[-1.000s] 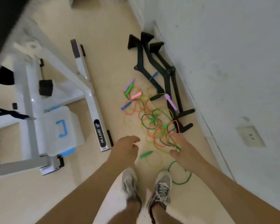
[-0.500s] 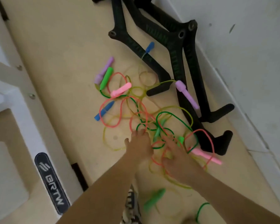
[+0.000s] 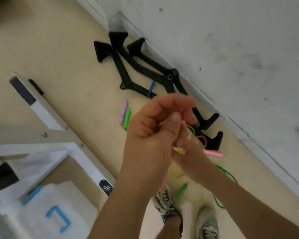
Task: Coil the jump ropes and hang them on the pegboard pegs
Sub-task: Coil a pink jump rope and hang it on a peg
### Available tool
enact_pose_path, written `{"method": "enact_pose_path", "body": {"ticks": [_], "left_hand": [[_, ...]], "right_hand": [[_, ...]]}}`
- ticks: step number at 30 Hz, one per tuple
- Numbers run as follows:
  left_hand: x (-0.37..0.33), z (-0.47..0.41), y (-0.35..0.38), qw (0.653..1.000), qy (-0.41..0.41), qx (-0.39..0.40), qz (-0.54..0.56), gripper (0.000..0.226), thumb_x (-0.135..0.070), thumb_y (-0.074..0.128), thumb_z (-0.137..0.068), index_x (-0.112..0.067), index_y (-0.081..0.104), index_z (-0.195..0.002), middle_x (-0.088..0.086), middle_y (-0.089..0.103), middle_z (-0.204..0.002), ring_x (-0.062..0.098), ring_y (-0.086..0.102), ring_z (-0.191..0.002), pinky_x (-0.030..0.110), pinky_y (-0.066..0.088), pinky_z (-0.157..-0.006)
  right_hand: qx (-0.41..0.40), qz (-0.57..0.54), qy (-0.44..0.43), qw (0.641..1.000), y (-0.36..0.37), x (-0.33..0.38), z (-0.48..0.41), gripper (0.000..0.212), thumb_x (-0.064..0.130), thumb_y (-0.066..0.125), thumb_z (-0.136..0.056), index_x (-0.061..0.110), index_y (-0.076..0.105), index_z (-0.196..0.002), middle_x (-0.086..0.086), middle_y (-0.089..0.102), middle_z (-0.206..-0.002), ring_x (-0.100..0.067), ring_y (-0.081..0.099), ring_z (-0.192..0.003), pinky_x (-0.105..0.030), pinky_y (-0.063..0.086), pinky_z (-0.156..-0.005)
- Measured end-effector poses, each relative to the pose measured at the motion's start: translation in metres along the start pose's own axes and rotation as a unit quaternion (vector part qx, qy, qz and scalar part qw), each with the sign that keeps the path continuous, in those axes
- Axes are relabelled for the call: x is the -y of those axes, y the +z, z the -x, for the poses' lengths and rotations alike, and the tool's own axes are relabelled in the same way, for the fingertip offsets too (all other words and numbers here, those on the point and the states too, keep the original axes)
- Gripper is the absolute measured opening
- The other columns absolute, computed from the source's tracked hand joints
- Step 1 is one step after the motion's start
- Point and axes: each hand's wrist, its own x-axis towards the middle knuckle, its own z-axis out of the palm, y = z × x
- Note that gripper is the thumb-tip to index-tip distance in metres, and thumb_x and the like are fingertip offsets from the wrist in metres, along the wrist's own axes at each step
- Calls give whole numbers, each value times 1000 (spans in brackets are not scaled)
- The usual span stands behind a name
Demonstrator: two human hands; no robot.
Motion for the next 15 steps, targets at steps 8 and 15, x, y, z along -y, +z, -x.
{"method": "enact_pose_path", "body": {"ticks": [8,15], "left_hand": [[-157,19,91,998,-54,-27,26,52,-9,59,-90,-22,42,-138,1,64,-126,17,60,-118,37,47,-97],[-244,102,217,880,39,157,-446,8,-30,61,-91,-35,64,-96,-16,67,-80,-6,59,-78,17,46,-74]], "right_hand": [[-227,-127,-29,965,-102,186,114,21,19,51,-98,18,69,-88,-12,73,-79,-18,68,-66,-31,59,-62],[-226,-81,-147,960,-185,355,282,26,23,47,-101,13,71,-103,6,75,-100,-5,68,-89,-16,51,-81]]}}
